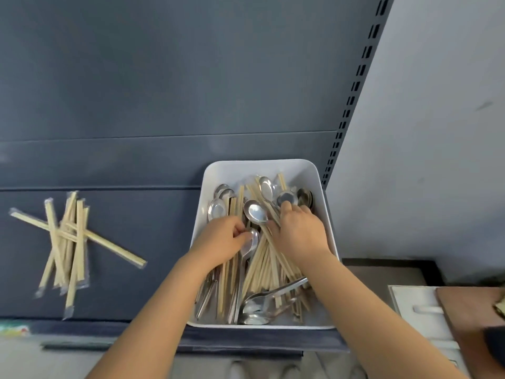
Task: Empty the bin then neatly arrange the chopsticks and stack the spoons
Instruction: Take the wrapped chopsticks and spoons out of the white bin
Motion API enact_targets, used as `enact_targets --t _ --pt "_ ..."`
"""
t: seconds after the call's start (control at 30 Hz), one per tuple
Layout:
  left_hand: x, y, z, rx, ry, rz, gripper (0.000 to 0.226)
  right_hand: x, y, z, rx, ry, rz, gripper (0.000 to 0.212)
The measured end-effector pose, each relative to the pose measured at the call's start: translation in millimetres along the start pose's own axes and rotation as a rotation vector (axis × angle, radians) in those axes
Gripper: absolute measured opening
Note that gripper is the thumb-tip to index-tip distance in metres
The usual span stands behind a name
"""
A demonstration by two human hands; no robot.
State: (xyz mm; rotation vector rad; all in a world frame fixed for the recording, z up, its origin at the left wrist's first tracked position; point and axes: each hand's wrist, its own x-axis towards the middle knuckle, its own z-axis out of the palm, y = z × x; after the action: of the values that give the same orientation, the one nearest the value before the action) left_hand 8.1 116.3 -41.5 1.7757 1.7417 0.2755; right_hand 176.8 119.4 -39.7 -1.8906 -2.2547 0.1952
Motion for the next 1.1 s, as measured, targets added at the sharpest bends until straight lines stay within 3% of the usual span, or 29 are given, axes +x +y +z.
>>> enact_targets --t 0.13,0.27,0.4,0.53,0.67,0.77,0.87,0.97,1.1 --pt "-2 4 -5 0.126 -0.233 -0.018 0.034 -1 -3 3 -0.063 0.042 -0.032 0.023" --pt "-5 2 -11 -0.279 -0.385 -0.11 0.021 -7 -3 3 -0.021 -0.005 -0.004 0.02" --pt "-5 -3 -7 -0.346 -0.118 -0.056 0.033 -8 -3 2 0.132 0.007 0.049 0.022" --pt "-1 -3 -6 -0.462 0.113 -0.048 0.021 -8 -2 -1 0.349 0.06 0.118 0.021" --pt "3 -5 -1 -0.351 0.069 -0.071 0.015 -10 0 2 0.29 0.043 0.135 0.02" --pt "3 -8 4 -0.239 0.026 -0.074 0.014 -9 1 1 0.144 0.101 0.125 0.043" --pt "2 -8 6 -0.204 0.048 -0.082 0.013 -12 -3 -1 0.075 0.198 0.019 0.025" --pt "0 -5 5 -0.175 0.077 -0.08 0.02 -18 -8 3 0.032 0.007 -0.006 0.031" --pt "-3 -3 4 -0.166 0.038 -0.076 0.032 -16 -7 5 0.007 -0.008 0.02 0.034"
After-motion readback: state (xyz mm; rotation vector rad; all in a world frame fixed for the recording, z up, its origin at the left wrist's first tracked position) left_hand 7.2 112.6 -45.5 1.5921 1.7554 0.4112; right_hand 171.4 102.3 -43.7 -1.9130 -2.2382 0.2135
